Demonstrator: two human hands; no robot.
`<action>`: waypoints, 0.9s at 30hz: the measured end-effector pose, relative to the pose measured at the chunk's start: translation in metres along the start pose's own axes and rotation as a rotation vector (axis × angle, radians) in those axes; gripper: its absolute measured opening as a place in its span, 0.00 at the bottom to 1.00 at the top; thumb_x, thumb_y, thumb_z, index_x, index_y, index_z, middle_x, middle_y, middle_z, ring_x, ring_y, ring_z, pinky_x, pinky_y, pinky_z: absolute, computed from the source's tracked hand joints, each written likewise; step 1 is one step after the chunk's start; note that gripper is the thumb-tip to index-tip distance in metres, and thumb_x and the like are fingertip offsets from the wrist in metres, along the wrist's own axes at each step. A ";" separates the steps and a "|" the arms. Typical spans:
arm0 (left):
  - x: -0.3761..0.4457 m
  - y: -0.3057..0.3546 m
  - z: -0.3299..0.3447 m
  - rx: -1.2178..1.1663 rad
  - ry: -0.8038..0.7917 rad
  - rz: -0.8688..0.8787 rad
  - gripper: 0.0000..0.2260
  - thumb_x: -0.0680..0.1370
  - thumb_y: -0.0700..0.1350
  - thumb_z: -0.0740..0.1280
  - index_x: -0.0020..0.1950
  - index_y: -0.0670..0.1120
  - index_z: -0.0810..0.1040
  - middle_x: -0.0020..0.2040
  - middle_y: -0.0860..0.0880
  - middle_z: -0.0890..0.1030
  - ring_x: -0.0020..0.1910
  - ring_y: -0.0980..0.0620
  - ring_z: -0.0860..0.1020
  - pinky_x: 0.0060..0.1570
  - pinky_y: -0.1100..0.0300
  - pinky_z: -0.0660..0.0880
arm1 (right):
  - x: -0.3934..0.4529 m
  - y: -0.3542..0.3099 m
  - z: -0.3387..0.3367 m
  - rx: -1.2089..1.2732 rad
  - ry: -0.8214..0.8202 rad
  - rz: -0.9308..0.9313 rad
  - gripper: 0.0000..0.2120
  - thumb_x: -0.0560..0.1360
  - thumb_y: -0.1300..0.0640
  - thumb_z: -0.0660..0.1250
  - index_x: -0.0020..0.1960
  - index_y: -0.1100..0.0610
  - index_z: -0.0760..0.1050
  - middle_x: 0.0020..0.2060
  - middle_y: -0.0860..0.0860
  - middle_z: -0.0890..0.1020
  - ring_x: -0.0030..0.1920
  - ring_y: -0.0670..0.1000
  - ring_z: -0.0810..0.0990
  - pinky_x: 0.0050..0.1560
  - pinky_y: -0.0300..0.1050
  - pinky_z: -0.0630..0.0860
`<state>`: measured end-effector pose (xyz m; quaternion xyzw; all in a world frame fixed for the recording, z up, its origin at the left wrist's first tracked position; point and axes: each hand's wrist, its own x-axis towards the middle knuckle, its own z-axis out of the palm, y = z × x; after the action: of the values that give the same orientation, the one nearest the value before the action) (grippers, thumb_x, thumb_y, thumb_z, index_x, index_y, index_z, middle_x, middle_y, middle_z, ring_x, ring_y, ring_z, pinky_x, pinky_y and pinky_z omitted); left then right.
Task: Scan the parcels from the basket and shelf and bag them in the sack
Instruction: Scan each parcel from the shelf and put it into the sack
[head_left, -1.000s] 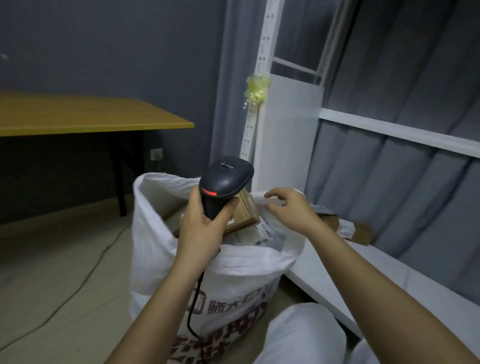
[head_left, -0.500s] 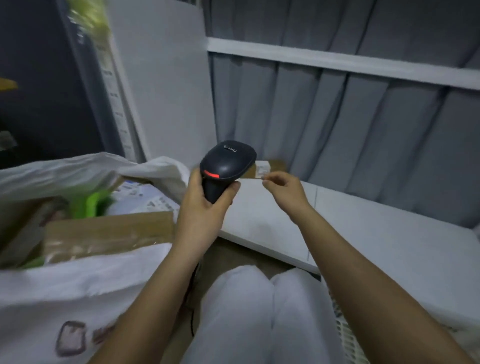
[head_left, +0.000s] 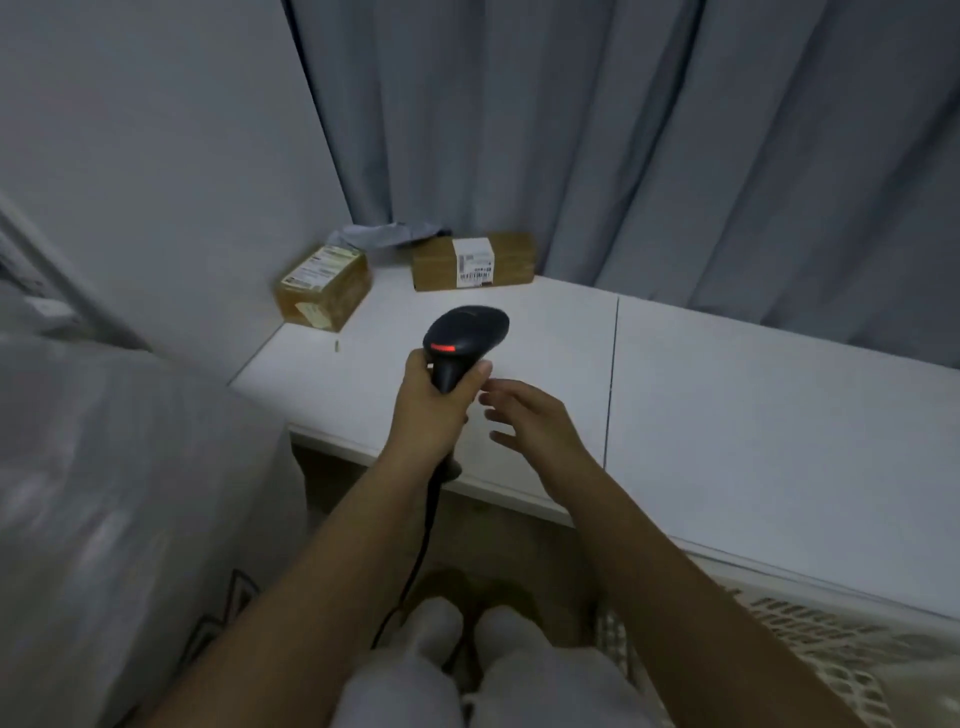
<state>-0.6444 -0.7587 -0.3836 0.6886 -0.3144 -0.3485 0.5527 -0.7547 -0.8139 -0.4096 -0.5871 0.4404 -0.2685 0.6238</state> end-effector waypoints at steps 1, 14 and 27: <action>0.016 -0.004 0.005 -0.025 -0.013 -0.036 0.16 0.77 0.51 0.68 0.60 0.50 0.67 0.53 0.48 0.77 0.49 0.49 0.79 0.50 0.56 0.79 | 0.012 0.004 0.006 0.032 -0.022 0.012 0.10 0.82 0.56 0.59 0.56 0.48 0.78 0.57 0.50 0.80 0.58 0.50 0.78 0.60 0.47 0.77; 0.161 -0.047 0.001 0.127 0.072 -0.108 0.14 0.83 0.50 0.58 0.55 0.45 0.80 0.58 0.49 0.77 0.55 0.51 0.75 0.60 0.52 0.74 | 0.130 0.032 0.030 0.186 0.027 0.069 0.06 0.79 0.53 0.65 0.56 0.49 0.73 0.50 0.52 0.82 0.48 0.50 0.83 0.54 0.45 0.77; 0.316 -0.127 -0.112 0.996 0.435 0.034 0.33 0.77 0.52 0.66 0.76 0.39 0.57 0.77 0.36 0.53 0.75 0.35 0.50 0.69 0.40 0.58 | 0.253 0.035 0.085 0.308 0.008 0.100 0.04 0.78 0.54 0.67 0.52 0.51 0.74 0.42 0.52 0.79 0.39 0.48 0.77 0.46 0.43 0.76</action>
<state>-0.3692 -0.9321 -0.5341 0.9184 -0.3308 0.0022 0.2171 -0.5692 -0.9818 -0.5090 -0.4606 0.4252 -0.3040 0.7173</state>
